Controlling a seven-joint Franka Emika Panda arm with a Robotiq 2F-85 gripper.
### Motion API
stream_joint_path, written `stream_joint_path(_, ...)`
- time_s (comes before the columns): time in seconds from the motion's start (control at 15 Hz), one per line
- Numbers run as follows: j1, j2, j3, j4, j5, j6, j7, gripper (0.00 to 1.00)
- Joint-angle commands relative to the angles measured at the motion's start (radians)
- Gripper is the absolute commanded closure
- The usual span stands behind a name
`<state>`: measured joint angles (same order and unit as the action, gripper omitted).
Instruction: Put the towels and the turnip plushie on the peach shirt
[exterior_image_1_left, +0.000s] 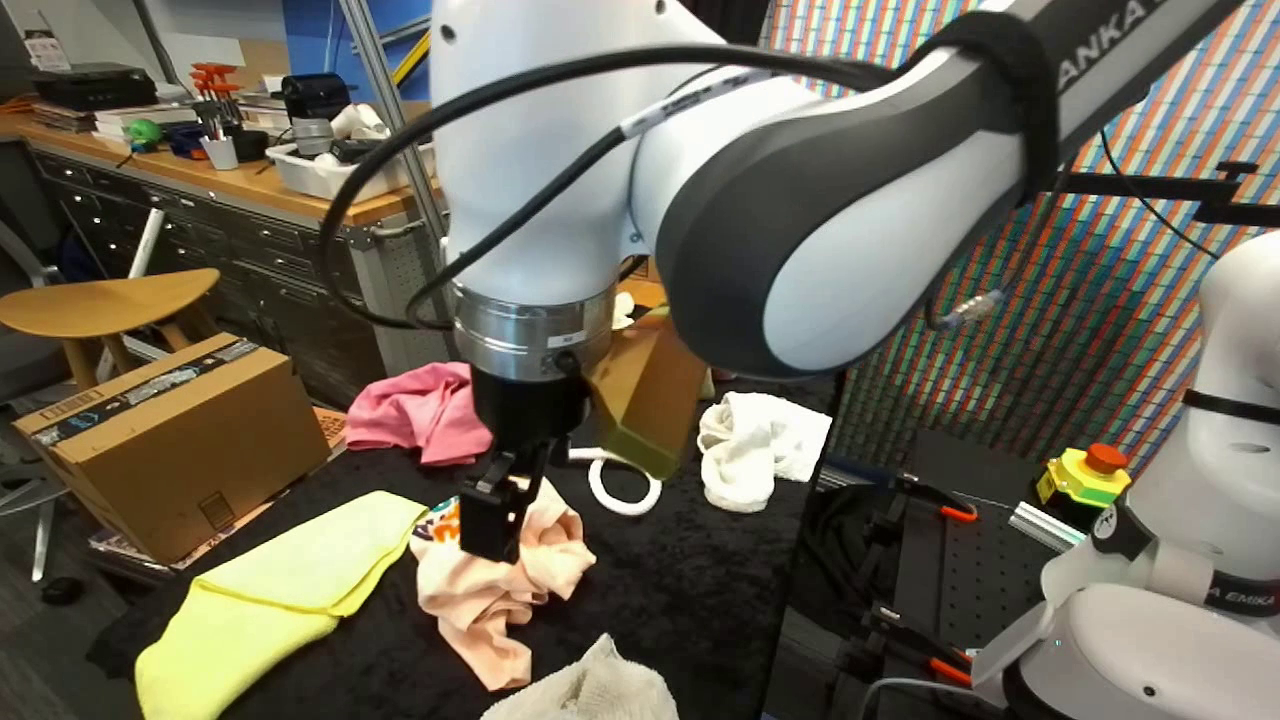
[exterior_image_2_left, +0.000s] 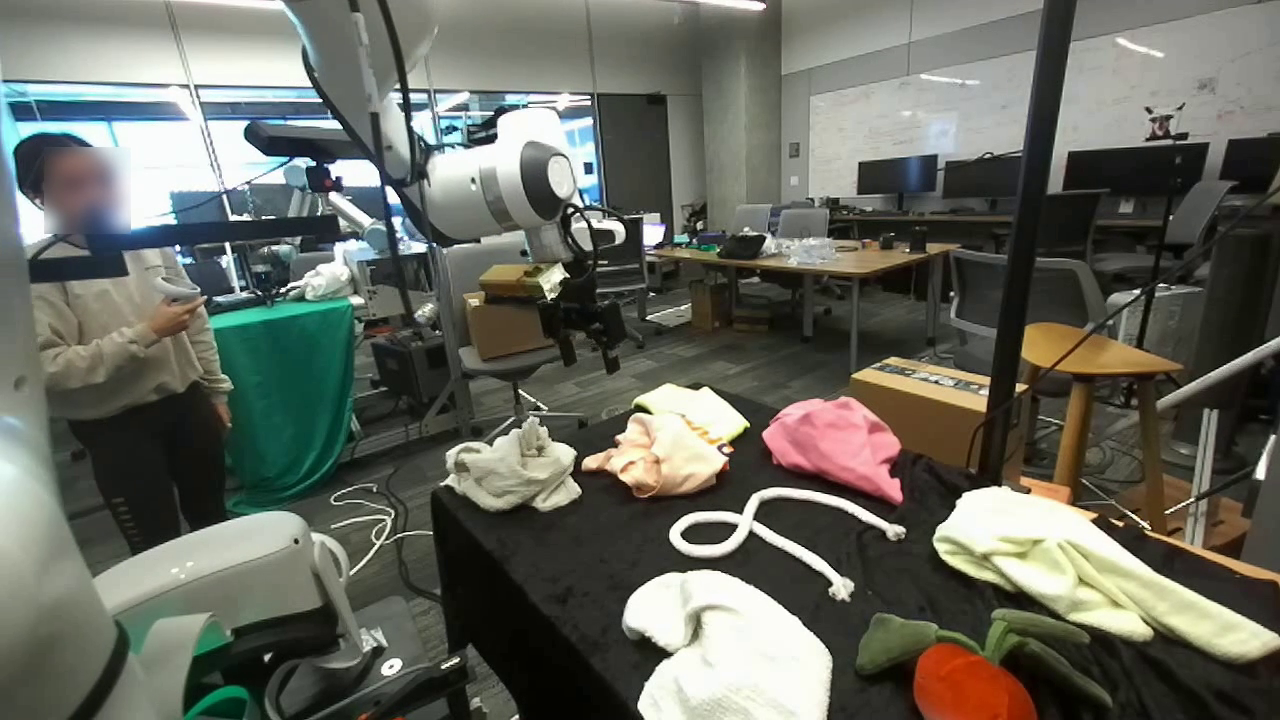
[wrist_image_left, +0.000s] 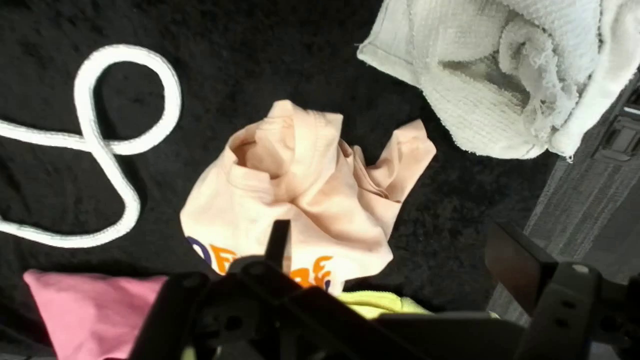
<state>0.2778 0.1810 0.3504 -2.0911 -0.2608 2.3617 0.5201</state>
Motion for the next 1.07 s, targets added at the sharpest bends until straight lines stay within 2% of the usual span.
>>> stream_joint_path(0.0,0.085,0.129,-0.057,0.156,-0.054,-0.007,0.017,0.00)
stream_joint_path(0.73,0.255,0.386,-0.185,0.470,-0.058,-0.026,0.005,0.00)
stream_joint_path(1.0,0.292,0.459,-0.211,0.580,-0.044,-0.049,-0.009,0.00)
